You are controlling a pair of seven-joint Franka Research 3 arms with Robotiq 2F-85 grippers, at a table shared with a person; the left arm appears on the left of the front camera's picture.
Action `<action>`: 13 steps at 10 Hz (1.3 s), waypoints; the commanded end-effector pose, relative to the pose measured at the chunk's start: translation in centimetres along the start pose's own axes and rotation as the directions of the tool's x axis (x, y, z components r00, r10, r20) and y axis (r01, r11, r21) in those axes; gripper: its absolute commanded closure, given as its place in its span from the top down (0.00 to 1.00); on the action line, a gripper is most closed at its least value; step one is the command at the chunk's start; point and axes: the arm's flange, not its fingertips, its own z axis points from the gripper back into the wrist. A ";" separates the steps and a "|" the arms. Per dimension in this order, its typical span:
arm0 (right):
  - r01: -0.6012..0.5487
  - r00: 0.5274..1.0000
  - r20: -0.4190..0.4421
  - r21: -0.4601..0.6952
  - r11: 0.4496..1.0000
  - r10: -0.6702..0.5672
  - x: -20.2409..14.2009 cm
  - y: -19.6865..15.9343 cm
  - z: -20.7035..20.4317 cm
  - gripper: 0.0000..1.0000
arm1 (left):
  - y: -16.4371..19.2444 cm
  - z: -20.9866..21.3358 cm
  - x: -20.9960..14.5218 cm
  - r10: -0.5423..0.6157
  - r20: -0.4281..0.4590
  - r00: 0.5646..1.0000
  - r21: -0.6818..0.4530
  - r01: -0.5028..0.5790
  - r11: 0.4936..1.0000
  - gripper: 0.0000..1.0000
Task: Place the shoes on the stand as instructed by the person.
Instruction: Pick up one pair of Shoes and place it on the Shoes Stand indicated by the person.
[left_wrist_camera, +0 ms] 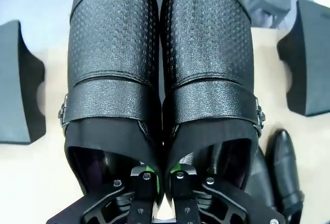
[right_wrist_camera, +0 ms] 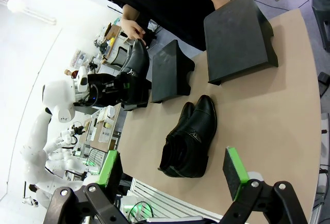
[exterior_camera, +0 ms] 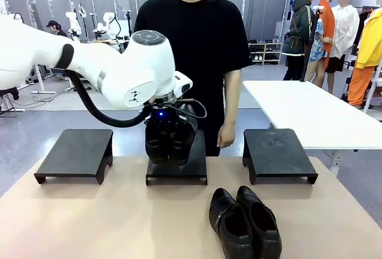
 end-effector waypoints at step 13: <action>-0.001 1.000 0.010 0.013 1.000 0.000 0.0 0.1 0.1 1.00 | -0.6 -8.8 2.4 0.040 0.083 0.996 -0.011 -0.040 0.999 0.08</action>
